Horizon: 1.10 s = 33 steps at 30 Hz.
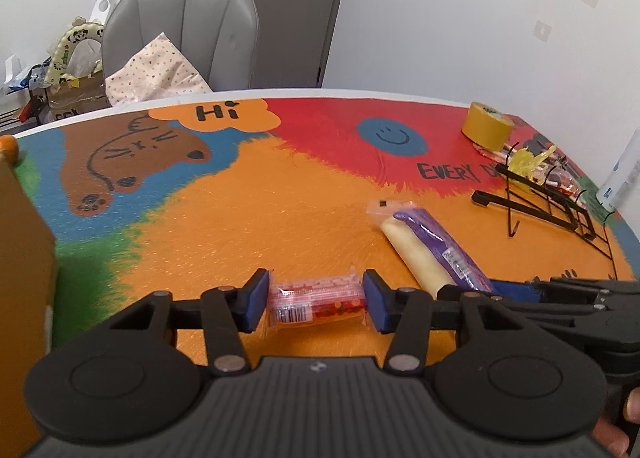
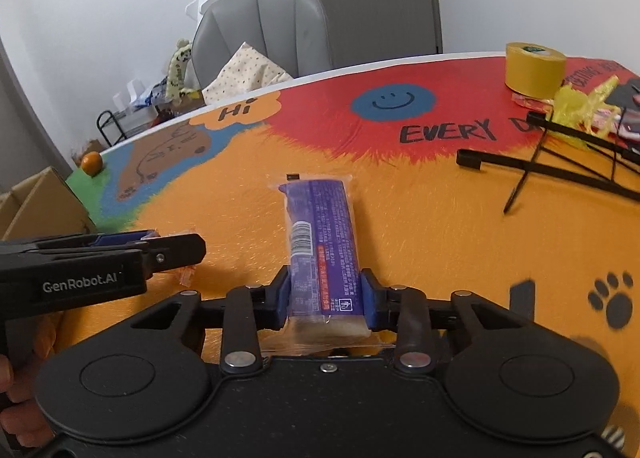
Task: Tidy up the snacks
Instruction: 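Grasp the pink candy with the left tool while the right tool grasps the purple bread roll, then carry both snacks over the box and open both tools to drop them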
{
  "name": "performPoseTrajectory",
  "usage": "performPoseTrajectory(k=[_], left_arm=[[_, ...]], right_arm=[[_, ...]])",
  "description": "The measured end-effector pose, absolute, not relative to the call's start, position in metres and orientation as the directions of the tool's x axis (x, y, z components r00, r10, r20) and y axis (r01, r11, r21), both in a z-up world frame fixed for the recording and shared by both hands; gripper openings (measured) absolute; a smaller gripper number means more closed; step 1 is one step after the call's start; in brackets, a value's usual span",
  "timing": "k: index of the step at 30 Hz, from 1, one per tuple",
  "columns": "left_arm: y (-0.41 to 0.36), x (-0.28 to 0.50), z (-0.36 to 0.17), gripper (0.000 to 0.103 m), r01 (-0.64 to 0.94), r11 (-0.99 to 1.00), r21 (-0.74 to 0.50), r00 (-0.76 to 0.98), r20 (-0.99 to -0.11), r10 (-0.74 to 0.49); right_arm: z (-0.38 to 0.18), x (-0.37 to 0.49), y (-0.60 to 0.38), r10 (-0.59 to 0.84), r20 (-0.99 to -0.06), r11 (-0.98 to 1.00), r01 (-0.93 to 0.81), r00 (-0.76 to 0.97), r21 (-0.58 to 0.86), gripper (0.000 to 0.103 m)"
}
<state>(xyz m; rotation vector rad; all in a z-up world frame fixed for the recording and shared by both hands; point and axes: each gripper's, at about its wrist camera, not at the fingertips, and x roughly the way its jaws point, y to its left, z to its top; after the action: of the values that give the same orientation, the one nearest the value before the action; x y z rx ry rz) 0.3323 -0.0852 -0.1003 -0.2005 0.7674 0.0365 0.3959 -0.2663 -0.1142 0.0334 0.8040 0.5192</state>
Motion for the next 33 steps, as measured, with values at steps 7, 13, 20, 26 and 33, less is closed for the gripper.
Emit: performPoseTrajectory(k=[7, 13, 20, 26, 33], left_arm=[[-0.076, 0.308, -0.082, 0.050, -0.107, 0.978, -0.180, 0.744, -0.667, -0.042], [-0.067, 0.287, -0.067, 0.050, -0.111, 0.976, -0.188, 0.767, -0.641, -0.036], [-0.054, 0.265, -0.052, 0.050, -0.122, 0.973, -0.194, 0.791, -0.611, -0.023], [-0.045, 0.250, -0.052, 0.050, -0.128, 0.970, -0.205, 0.792, -0.610, -0.024], [-0.040, 0.241, -0.059, 0.050, -0.118, 0.968, -0.222, 0.783, -0.620, -0.046]], right_arm=[[-0.097, 0.372, -0.263, 0.468, -0.643, 0.874, -0.426, 0.606, 0.234, 0.029], [-0.084, 0.357, -0.258, 0.490, -0.613, 0.865, -0.434, 0.620, 0.253, 0.016], [-0.079, 0.340, -0.248, 0.492, -0.610, 0.863, -0.441, 0.621, 0.247, 0.014], [-0.088, 0.326, -0.241, 0.470, -0.645, 0.869, -0.445, 0.602, 0.218, 0.013], [-0.097, 0.321, -0.224, 0.432, -0.688, 0.874, -0.458, 0.583, 0.161, 0.051]])
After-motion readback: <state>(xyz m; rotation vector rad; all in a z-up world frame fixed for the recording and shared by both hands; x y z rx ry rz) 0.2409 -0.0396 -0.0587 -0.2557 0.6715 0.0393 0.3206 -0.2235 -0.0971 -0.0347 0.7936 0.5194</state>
